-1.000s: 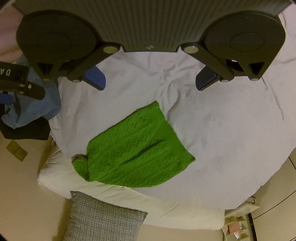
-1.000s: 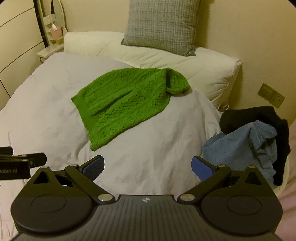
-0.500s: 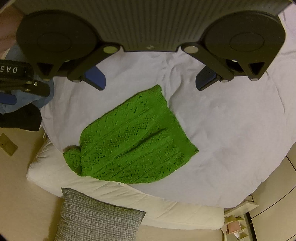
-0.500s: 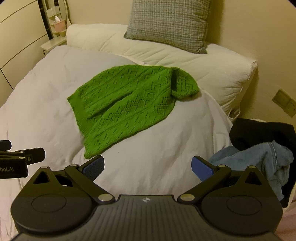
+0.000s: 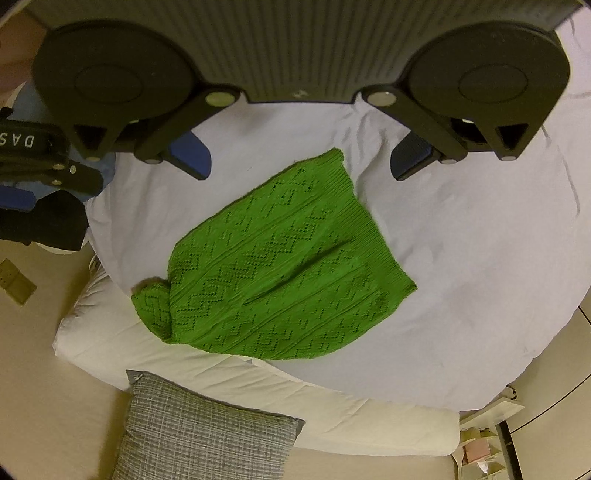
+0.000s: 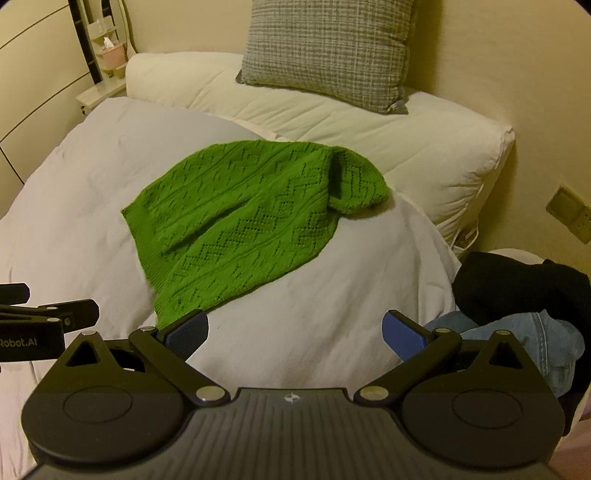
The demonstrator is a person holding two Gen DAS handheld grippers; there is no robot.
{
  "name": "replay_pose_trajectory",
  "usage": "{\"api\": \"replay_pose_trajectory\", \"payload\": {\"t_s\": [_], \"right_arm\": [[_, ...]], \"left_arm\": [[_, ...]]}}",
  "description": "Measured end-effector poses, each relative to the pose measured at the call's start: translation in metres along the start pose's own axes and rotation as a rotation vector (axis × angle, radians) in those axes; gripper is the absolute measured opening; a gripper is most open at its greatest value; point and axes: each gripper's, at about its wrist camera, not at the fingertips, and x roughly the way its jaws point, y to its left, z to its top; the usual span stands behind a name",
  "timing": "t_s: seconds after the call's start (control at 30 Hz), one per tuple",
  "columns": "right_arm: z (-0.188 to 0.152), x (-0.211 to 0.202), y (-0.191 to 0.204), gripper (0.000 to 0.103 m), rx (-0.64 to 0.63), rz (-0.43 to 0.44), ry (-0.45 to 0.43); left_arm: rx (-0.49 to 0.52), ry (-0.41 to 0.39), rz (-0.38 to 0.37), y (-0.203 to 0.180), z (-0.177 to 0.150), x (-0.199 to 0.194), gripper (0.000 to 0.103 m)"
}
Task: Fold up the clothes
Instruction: 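Move both grippers open toward the green knit vest on the bed, then grasp the vest edge with the left gripper while the right gripper grasps another edge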
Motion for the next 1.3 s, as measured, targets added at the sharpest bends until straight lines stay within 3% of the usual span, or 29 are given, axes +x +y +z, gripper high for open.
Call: {"api": "replay_pose_trajectory", "payload": {"t_s": [0.7, 0.9, 1.17, 1.3], "right_arm": [[0.047, 0.058, -0.02, 0.103, -0.011, 0.017, 0.04], [0.06, 0.098, -0.029, 0.103, -0.031, 0.005, 0.021], [0.084, 0.169, -0.043, 0.103, -0.019, 0.044, 0.101], [0.101, 0.204, -0.051, 0.103, 0.033, 0.076, 0.129]], "left_arm": [[-0.04, 0.02, -0.008, -0.002, 0.036, 0.054, 0.102], [-0.044, 0.089, 0.036, 0.001, 0.043, 0.098, 0.102], [0.005, 0.135, -0.032, -0.007, 0.055, 0.173, 0.09], [0.055, 0.134, -0.035, -0.016, 0.067, 0.211, 0.09]]}}
